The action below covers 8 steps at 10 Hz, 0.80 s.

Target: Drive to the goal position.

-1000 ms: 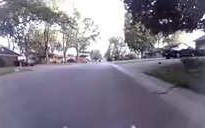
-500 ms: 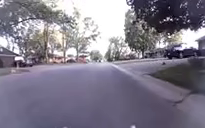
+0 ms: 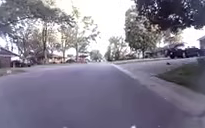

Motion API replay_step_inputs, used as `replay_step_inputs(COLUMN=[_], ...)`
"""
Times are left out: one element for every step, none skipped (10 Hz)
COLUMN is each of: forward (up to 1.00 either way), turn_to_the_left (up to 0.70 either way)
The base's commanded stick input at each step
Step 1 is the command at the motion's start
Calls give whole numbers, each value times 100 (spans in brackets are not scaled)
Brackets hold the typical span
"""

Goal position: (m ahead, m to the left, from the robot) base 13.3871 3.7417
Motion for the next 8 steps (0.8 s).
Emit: replay_step_inputs(forward=[100, 100, 100, 100, 100, 100, 100, 100], turn_to_the_left=[0, 0, 0, 0, -2, -24, -23, -11])
